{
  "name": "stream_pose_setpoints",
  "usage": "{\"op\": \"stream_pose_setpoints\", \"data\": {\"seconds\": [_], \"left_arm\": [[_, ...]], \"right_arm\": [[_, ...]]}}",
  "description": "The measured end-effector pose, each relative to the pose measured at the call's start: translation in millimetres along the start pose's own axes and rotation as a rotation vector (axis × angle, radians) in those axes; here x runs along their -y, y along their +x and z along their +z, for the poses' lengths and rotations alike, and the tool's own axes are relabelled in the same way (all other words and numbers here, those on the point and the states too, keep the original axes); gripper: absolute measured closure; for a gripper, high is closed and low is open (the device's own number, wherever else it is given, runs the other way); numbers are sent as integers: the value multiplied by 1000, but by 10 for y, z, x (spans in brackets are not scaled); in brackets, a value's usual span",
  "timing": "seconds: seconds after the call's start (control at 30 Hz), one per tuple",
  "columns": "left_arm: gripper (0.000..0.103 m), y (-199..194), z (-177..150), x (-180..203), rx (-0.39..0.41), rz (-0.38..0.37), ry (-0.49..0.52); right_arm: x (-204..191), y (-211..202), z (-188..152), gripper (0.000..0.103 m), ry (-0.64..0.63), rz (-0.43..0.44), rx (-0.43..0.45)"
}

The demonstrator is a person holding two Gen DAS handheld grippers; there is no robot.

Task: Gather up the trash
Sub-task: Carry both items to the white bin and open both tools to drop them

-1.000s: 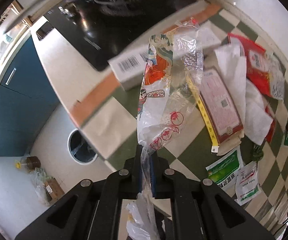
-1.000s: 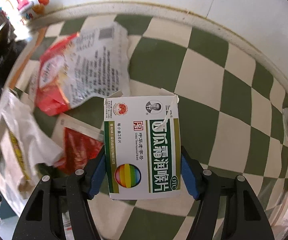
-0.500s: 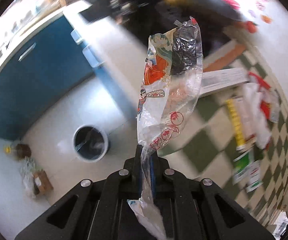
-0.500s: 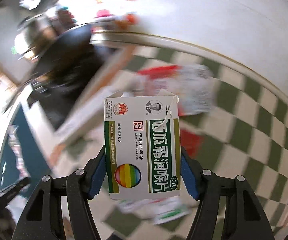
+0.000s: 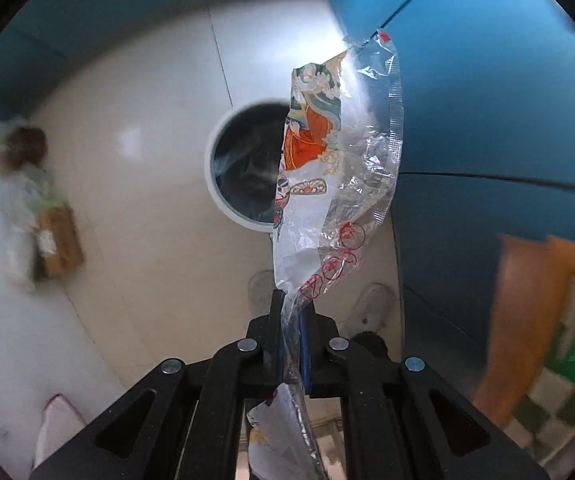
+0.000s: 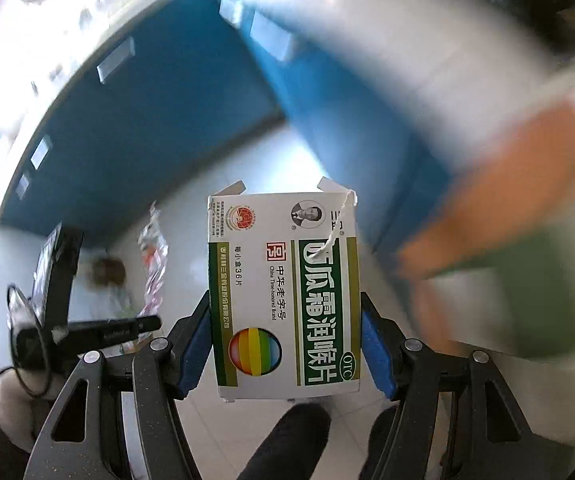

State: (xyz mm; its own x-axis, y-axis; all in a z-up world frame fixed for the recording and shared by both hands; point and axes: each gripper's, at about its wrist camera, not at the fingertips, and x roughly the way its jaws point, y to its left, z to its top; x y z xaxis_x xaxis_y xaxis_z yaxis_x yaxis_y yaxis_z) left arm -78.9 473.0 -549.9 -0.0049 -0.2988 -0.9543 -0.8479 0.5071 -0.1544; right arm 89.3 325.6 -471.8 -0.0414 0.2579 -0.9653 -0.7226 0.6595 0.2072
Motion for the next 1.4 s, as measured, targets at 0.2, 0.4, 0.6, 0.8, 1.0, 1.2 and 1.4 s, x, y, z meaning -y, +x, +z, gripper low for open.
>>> {"op": "stream_pose_setpoints", "data": {"seconds": [0.2, 0.4, 0.6, 0.8, 1.0, 1.2, 1.4], "left_arm": [[99, 1687, 625, -552, -171, -129, -70], [93, 2658, 884, -816, -249, -203, -119], [3, 2686, 840, -934, -203, -220, -160], [3, 2284, 765, -1138, -103, -135, -198], [3, 1789, 654, -1275, 99, 85, -192], [3, 1548, 500, -1254, 228, 204, -189], [3, 1228, 310, -1141, 286, 234, -166]], "right_arm": [[-222, 2156, 69, 35, -66, -33, -163], [-205, 3318, 132, 35, -117, -33, -255], [-364, 3777, 66, 35, -168, -34, -321], [-548, 3884, 131, 21, -186, -24, -365], [-310, 3662, -62, 8, -174, -42, -329], [-335, 3439, -148, 0, -247, -135, -239], [-384, 3126, -238, 0, -255, -168, -188]]}}
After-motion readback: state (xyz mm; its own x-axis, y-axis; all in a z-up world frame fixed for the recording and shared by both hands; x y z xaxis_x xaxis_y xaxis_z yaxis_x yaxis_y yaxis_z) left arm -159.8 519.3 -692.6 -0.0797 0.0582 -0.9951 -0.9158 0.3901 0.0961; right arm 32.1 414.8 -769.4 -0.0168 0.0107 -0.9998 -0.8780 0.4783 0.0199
